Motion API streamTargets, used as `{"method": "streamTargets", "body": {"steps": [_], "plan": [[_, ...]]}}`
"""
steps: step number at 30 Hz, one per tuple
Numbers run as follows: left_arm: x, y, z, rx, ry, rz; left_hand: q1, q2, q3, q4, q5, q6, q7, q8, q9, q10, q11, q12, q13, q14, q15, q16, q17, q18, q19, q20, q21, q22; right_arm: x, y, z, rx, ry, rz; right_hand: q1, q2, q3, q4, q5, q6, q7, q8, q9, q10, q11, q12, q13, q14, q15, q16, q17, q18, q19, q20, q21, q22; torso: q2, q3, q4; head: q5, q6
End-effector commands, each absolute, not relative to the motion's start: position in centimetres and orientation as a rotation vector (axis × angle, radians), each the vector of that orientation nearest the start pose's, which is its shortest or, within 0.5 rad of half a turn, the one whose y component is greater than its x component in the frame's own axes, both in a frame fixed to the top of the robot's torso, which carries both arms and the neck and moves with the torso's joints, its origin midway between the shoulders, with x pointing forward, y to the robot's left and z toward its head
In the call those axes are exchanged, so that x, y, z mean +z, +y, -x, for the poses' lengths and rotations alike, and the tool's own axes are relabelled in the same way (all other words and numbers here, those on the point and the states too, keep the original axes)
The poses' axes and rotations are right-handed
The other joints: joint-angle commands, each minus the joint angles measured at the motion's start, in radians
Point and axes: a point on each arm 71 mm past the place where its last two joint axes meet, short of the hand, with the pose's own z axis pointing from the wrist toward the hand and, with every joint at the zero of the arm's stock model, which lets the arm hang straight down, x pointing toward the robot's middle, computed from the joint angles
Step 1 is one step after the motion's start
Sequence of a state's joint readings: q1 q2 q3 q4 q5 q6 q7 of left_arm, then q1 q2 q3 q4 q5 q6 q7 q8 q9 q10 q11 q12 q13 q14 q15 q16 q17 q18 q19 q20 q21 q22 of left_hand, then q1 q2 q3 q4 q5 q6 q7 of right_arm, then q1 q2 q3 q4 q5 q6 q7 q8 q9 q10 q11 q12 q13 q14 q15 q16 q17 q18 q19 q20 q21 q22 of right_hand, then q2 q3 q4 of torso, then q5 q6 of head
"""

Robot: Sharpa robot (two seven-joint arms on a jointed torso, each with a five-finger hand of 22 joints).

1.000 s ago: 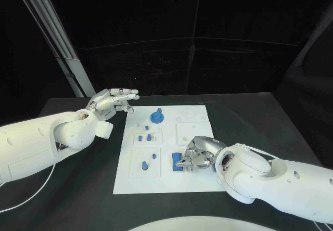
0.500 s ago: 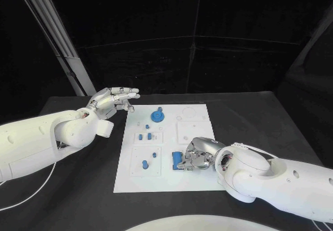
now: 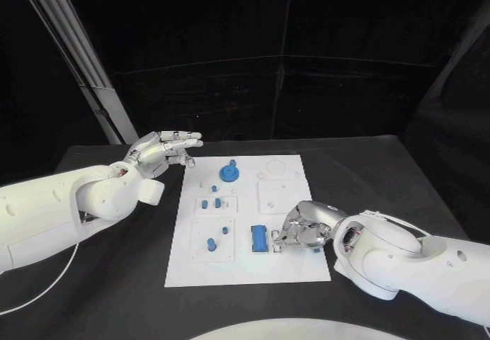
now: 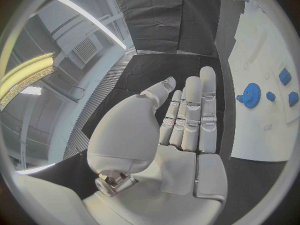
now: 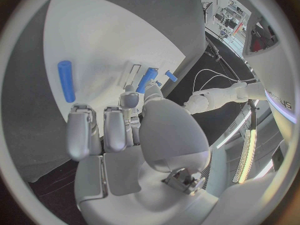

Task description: Assemble the parts on the task board

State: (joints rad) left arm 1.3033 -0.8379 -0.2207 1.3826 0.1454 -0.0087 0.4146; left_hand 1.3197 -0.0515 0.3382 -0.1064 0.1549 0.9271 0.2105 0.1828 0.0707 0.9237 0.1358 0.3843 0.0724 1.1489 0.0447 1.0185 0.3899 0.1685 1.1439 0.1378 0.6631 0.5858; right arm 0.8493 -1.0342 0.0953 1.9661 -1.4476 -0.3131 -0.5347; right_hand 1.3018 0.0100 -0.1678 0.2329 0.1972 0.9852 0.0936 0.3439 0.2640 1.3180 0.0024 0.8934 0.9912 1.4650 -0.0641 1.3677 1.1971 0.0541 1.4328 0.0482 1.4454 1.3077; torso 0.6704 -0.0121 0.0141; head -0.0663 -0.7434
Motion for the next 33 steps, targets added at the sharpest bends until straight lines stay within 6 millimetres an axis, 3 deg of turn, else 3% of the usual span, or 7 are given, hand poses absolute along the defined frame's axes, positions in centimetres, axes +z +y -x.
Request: {"method": "streamTargets", "body": {"steps": [1, 9, 12, 20, 28, 33], "plan": [[-19.6, 24.0, -50.5, -1.69, 1.524, 1.17, 0.0, 0.006, -0.001, -0.006, 0.003, -0.008, 0.001, 0.005, -0.002, -0.006, 0.002, 0.006, -0.002, -0.009, -0.001, 0.005, -0.001, 0.015, -0.005, 0.002, -0.006, -0.001, -24.1, -19.9, -35.2, 0.669, 1.982, -0.251, 0.037, 0.011, 0.002, -0.02, 0.01, -0.009, 0.0, -0.017, -0.005, 0.0, 0.01, -0.007, -0.001, 0.04, 0.008, -0.004, 0.002, -0.004, -0.001, 0.007, -0.004, 0.073, 0.0, -0.0009, -0.0027, -0.009, 0.004], [-19.7, 23.9, -50.5, -1.693, 1.526, 1.169, 0.0, 0.006, -0.001, -0.006, 0.003, -0.008, 0.001, 0.005, -0.002, -0.006, 0.002, 0.006, -0.002, -0.009, -0.001, 0.005, -0.001, 0.015, -0.005, 0.002, -0.006, -0.001, -23.8, -23.7, -35.1, 0.486, 1.963, -0.177, 0.058, 0.008, -0.014, -0.03, 0.02, 0.022, -0.003, -0.025, -0.005, 0.013, 0.007, 0.01, 0.014, 0.046, 0.007, 0.012, 0.031, -0.009, 0.014, 0.008, 0.011, 0.095, -0.005, 0.0039, -0.0191, -0.015, 0.005], [-19.7, 23.8, -50.5, -1.693, 1.527, 1.17, 0.0, 0.006, -0.001, -0.006, 0.003, -0.008, 0.001, 0.005, -0.002, -0.006, 0.002, 0.006, -0.002, -0.009, -0.001, 0.005, -0.001, 0.015, -0.005, 0.002, -0.006, -0.001, -23.7, -24.3, -35.0, 0.426, 1.958, -0.151, 0.047, 0.007, -0.026, -0.021, 0.024, 0.028, -0.005, -0.029, -0.005, 0.017, 0.006, 0.011, 0.016, 0.047, 0.006, 0.015, 0.037, -0.01, 0.018, 0.008, 0.014, 0.099, -0.007, 0.0057, -0.0223, -0.018, 0.005], [-19.8, 23.8, -50.5, -1.692, 1.529, 1.172, 0.0, 0.006, -0.001, -0.006, 0.003, -0.008, 0.001, 0.005, -0.002, -0.006, 0.002, 0.006, -0.002, -0.009, -0.001, 0.005, -0.001, 0.015, -0.005, 0.002, -0.006, -0.001, -23.6, -25.1, -35.2, 0.37, 1.923, -0.141, 0.026, 0.008, -0.051, 0.005, 0.063, 0.036, -0.007, -0.036, -0.001, 0.018, 0.004, 0.007, 0.015, 0.046, 0.005, 0.013, 0.035, -0.01, 0.016, 0.006, 0.012, 0.097, -0.005, 0.004, -0.0198, -0.028, 0.005], [-19.9, 23.9, -50.4, -1.691, 1.53, 1.174, 0.0, 0.006, -0.001, -0.006, 0.003, -0.008, 0.001, 0.005, -0.002, -0.006, 0.002, 0.006, -0.002, -0.009, -0.001, 0.005, -0.001, 0.015, -0.005, 0.002, -0.006, -0.001, -23.6, -25.3, -35.2, 0.329, 1.93, -0.121, 0.024, 0.002, -0.067, 0.016, 0.051, 0.053, -0.014, -0.024, 0.011, 0.024, 0.0, 0.016, 0.024, 0.047, 0.001, 0.018, 0.045, -0.011, 0.021, 0.004, 0.017, 0.104, -0.004, 0.0024, -0.0179, -0.031, 0.003], [-19.9, 23.9, -50.4, -1.69, 1.531, 1.174, 0.0, 0.006, -0.001, -0.006, 0.003, -0.008, 0.001, 0.005, -0.002, -0.006, 0.002, 0.006, -0.002, -0.009, -0.001, 0.005, -0.001, 0.015, -0.005, 0.002, -0.006, -0.001, -24.2, -25.4, -35.1, 0.255, 2.0, -0.061, 0.012, -0.011, -0.09, 0.034, 0.006, 0.049, -0.016, -0.018, 0.029, 0.019, -0.002, 0.003, 0.017, 0.045, 0.0, 0.013, 0.038, -0.01, 0.017, 0.001, 0.013, 0.1, -0.005, 0.0025, -0.0185, -0.03, 0.001]]}}
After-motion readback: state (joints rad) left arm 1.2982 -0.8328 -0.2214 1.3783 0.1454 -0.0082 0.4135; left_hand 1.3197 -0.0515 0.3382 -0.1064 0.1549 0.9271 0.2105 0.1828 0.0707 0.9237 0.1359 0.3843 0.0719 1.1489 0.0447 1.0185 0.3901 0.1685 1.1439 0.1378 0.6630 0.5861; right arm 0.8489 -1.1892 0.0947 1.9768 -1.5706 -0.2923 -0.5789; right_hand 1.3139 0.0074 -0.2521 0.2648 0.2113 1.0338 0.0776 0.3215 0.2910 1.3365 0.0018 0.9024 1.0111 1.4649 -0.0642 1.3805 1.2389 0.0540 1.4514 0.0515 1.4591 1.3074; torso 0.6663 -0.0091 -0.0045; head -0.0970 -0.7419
